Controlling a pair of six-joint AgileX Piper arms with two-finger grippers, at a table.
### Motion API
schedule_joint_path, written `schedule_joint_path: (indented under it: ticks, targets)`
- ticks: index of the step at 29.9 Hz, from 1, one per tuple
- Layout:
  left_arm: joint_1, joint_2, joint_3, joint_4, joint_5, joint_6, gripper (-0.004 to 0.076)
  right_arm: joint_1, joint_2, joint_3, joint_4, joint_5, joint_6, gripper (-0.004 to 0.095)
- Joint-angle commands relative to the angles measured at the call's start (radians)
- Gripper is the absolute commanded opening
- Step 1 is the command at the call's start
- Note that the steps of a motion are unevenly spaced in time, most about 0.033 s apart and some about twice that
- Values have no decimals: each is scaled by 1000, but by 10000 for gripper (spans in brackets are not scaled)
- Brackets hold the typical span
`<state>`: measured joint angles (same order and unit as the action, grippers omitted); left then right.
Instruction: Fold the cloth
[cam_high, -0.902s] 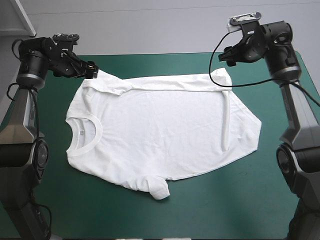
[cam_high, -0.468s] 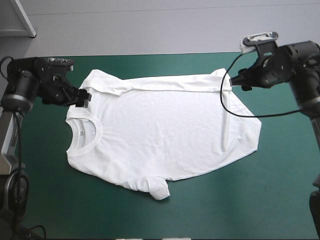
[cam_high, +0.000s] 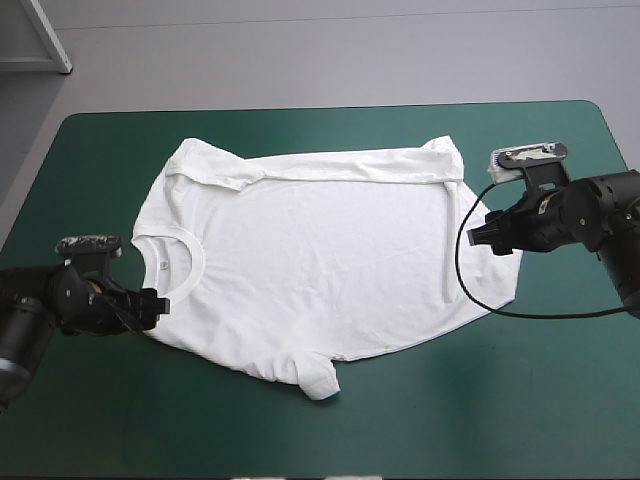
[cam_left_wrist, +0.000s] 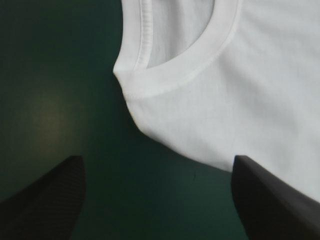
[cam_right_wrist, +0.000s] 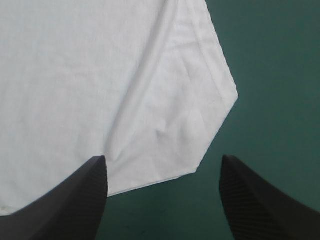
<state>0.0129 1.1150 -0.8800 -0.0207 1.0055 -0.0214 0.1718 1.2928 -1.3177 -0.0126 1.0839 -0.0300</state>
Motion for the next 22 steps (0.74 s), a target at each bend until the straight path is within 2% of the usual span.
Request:
schedule_joint_path:
  ticks: [1, 6, 14, 17, 20, 22]
  targets:
    - [-3, -64, 94, -18, -141, -62, 578, -2, -65, -9, 4, -41, -11, 600]
    - [-3, -17, 186, -84, -261, -60, 578, -2, -130, -7, 13, -28, -11, 590]
    - [-3, 160, 188, -145, -368, -38, 577, -2, -225, -7, 4, -5, -11, 531]
    - [-3, 229, 188, -229, -389, 31, 568, -2, -242, -7, 4, -4, -11, 520]
    - [-3, 265, 188, -296, -391, 104, 503, -2, -243, -7, 13, 3, -8, 520]
    - [-3, 264, 188, -296, -389, 104, 392, -2, -243, -7, 13, 7, -8, 518]
